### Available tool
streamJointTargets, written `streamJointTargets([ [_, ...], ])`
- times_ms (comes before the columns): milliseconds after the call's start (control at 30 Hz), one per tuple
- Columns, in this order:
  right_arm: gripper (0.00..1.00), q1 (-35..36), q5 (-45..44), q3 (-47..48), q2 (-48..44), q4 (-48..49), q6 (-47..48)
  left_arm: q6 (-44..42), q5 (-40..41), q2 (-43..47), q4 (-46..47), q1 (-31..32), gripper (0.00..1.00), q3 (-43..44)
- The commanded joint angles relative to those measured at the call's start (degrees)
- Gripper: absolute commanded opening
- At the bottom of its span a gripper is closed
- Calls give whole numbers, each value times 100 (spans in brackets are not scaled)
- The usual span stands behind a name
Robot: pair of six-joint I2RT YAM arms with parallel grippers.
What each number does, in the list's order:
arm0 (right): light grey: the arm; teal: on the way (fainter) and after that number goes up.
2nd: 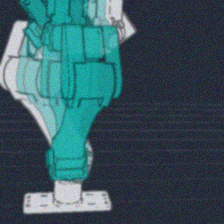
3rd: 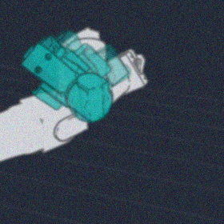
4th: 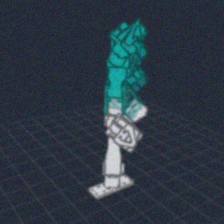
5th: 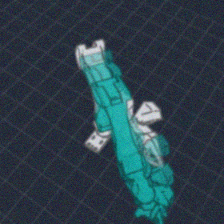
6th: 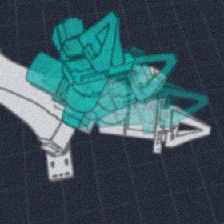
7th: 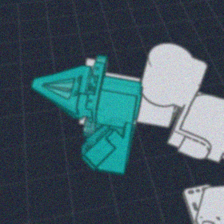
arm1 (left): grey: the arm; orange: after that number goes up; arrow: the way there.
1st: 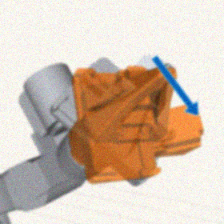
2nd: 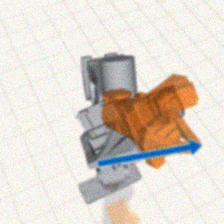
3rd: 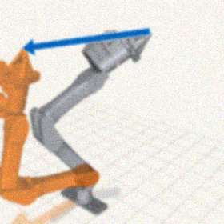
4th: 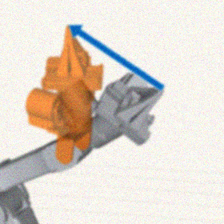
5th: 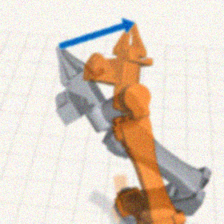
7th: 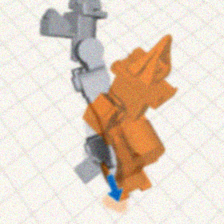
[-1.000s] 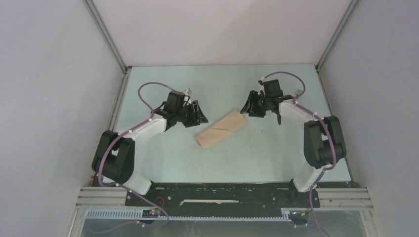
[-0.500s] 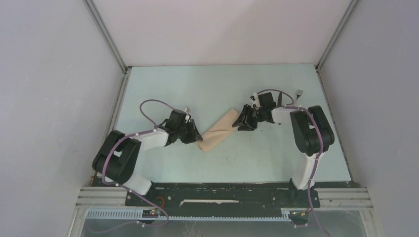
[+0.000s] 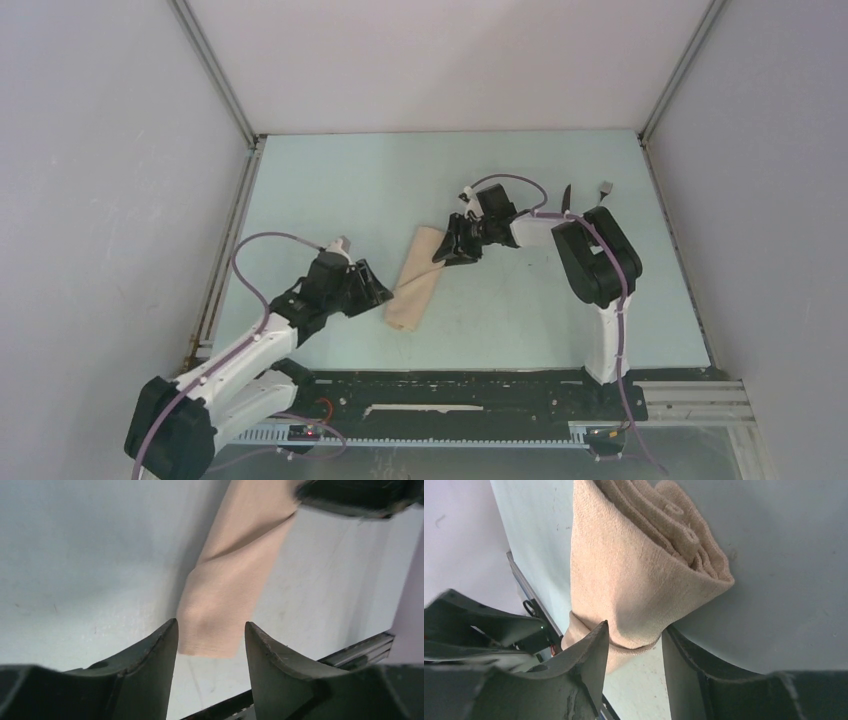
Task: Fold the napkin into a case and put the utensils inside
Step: Smooth out the smaller rectangle-folded napkin at the center of the board.
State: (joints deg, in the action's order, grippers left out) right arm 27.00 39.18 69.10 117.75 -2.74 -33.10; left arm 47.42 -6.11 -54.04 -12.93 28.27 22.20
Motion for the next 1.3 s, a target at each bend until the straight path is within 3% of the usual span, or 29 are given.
streamJointTargets([
  [0, 54, -170, -72, -450, -411, 121, -128, -90, 273, 427, -935, 35, 57, 884],
  [133, 59, -209, -144, -1184, -1095, 384, -156, 216, -589, 31, -311, 356, 41, 905],
  [267, 62, -211, 584, -1688, -1442, 1310, -574, 787, -675, -140, 591, 593, 26, 275],
  [433, 67, 133, 1298, -1607, -1200, 3047, -1751, 868, -121, -489, 997, 581, 25, -357],
  [667, 69, 560, 1410, -1387, 297, 5913, -3547, 508, 438, -1147, 987, 466, 22, -685],
  [733, 68, 587, 1438, -1363, 612, 6334, -3815, 357, 434, -913, 787, 506, 27, -615],
  [933, 68, 459, 1473, -1367, 496, 5715, -3385, -158, 394, 106, -343, 642, 46, 318],
  [1100, 68, 235, 1452, -1364, -48, 4891, -2952, 41, 25, 189, -376, 644, 52, 690],
  [1267, 67, -60, 945, -1410, -916, 2767, -1894, -32, -114, 83, -176, 662, 55, 797],
])
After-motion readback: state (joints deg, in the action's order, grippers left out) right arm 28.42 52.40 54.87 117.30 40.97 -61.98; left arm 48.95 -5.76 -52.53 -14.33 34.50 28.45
